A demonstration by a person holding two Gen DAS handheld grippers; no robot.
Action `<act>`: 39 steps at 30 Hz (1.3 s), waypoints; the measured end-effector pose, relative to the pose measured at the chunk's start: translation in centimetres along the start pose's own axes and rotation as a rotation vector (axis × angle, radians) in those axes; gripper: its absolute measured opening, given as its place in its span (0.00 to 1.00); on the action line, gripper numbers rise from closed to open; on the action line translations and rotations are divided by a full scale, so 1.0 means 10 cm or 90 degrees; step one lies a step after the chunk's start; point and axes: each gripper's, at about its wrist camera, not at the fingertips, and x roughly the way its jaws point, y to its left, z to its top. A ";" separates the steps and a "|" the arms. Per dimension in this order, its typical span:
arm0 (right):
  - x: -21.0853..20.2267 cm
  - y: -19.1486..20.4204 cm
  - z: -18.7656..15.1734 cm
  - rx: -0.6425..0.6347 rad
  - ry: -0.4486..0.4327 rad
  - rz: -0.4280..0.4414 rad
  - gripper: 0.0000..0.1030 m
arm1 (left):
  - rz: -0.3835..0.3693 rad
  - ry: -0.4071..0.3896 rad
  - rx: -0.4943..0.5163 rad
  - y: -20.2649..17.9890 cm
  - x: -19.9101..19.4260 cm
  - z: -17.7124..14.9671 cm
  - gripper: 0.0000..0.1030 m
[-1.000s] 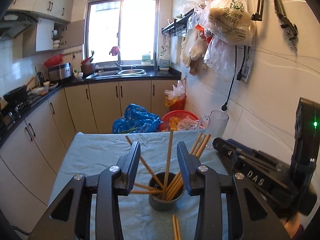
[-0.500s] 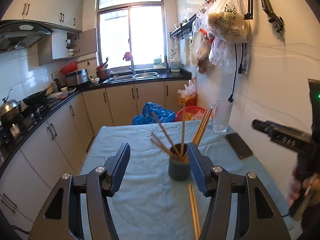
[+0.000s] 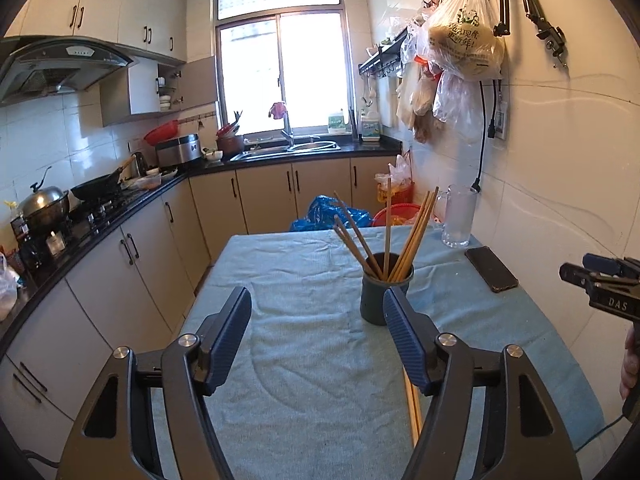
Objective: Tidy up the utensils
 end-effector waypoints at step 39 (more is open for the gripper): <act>1.17 0.10 -1.01 0.081 0.161 0.114 0.68 | -0.198 0.332 -0.004 -0.68 1.92 -1.07 0.35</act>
